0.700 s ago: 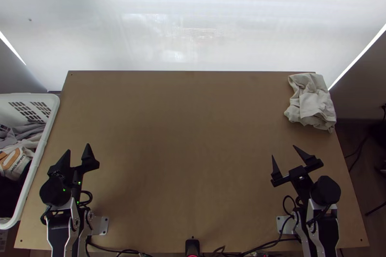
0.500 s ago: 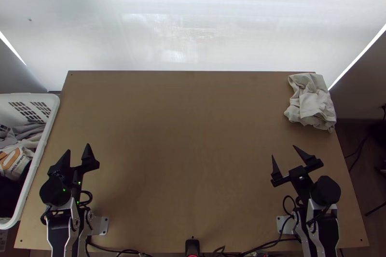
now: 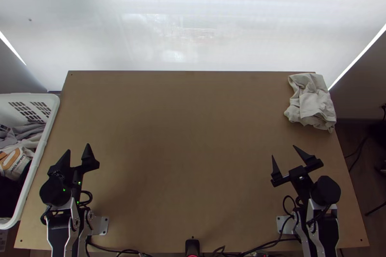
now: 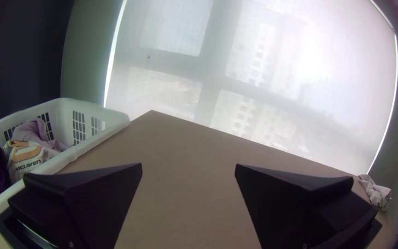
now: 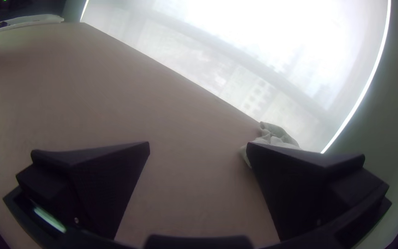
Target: Fold the t-shirt
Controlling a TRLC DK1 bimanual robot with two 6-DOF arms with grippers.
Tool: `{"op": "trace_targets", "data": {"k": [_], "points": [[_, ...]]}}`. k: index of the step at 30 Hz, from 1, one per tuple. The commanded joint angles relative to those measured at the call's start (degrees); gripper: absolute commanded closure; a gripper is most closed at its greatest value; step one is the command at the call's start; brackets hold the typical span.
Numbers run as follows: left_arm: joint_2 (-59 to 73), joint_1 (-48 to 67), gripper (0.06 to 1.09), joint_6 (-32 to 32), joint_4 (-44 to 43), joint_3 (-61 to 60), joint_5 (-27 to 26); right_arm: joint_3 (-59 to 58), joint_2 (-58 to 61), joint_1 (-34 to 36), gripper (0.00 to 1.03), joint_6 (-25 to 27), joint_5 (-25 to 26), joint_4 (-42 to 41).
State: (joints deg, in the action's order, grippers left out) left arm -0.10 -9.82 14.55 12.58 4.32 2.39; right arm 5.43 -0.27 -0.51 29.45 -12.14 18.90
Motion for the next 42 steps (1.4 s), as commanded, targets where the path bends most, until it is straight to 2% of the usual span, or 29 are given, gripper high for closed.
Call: {"op": "trace_targets", "data": {"k": [1, 34, 36, 40, 42], "points": [[0.0, 0.0, 0.1, 0.0, 0.0, 0.0, 0.0, 0.0, 0.0, 0.0, 0.05, 0.0, 0.1, 0.0], [0.0, 0.0, 0.1, 0.0, 0.0, 0.0, 0.0, 0.0, 0.0, -0.2, 0.05, -0.2, -0.1, 0.1], [0.0, -0.1, 0.1, 0.0, 0.0, 0.0, 0.0, 0.0, 0.0, -4.1, 0.05, -0.5, -2.2, 0.4], [0.0, 0.0, 0.1, 0.0, 0.0, 0.0, 0.0, 0.0, 0.3, -16.0, 0.05, -0.3, -1.7, 0.4], [0.0, 0.0, 0.1, 0.0, 0.0, 0.0, 0.0, -0.1, 0.2, -19.7, 0.05, -0.2, 4.9, -1.0]]}}
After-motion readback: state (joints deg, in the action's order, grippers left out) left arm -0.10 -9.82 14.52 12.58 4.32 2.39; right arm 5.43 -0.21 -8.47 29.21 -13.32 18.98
